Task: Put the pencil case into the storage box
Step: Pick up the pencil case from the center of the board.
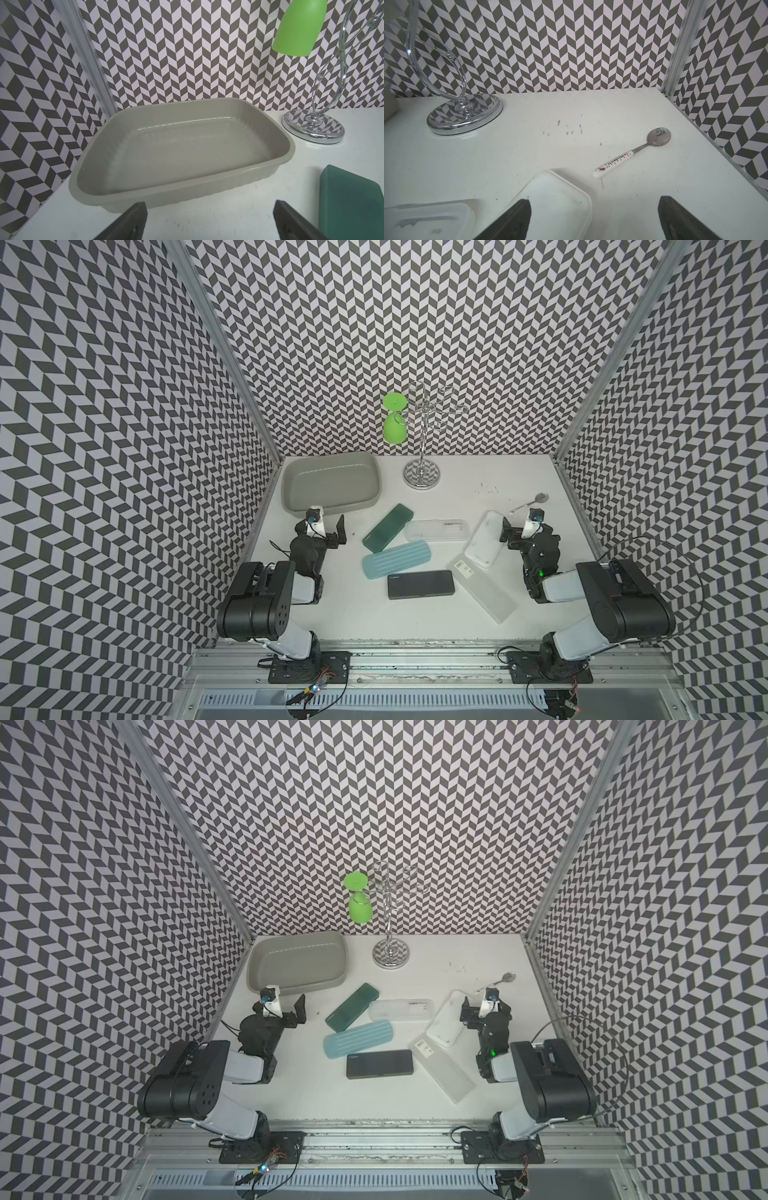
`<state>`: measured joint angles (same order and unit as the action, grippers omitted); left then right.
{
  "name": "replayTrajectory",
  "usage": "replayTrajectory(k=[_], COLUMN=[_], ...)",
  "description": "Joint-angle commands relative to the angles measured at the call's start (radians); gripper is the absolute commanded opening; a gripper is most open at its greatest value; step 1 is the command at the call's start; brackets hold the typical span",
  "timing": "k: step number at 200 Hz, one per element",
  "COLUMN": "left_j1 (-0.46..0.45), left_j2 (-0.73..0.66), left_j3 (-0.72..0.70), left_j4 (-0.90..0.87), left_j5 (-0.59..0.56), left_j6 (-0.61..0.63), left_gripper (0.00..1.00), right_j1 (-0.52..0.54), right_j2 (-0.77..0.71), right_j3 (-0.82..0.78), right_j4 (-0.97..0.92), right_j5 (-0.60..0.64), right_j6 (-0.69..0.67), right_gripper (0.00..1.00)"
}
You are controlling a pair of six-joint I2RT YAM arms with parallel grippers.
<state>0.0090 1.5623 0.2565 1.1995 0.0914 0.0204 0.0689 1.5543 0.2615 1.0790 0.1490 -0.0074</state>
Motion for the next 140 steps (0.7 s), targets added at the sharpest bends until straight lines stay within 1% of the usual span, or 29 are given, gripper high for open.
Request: replayTrajectory(k=[1, 15, 121, 135, 140], left_j1=[0.0, 0.0, 0.0, 0.0, 0.0], left_j2=[-0.006, -0.014, -0.011, -0.012, -0.012], left_j3=[0.007, 0.013, 0.014, 0.014, 0.013], left_j4=[0.035, 0.008, 0.01, 0.009, 0.009], left_j5=[-0.005, -0.005, -0.006, -0.004, -0.004], left_j6=[0.001, 0.0, -0.001, 0.0, 0.001], left_gripper=[1.0, 1.0, 1.0, 1.0, 1.0], right_j1=[-0.007, -0.008, -0.008, -0.01, -0.013], right_j2=[-0.011, -0.011, -0.011, -0.016, -0.019], right_j3=[-0.001, 0.001, -0.001, 0.005, 0.013], right_j4=[0.174, 0.173, 0.174, 0.158, 0.15], right_j5=[-0.007, -0.007, -0.006, -0.015, -0.038], right_j6=[0.006, 0.006, 0.006, 0.007, -0.001], right_gripper=[1.0, 0.99, 1.0, 1.0, 1.0])
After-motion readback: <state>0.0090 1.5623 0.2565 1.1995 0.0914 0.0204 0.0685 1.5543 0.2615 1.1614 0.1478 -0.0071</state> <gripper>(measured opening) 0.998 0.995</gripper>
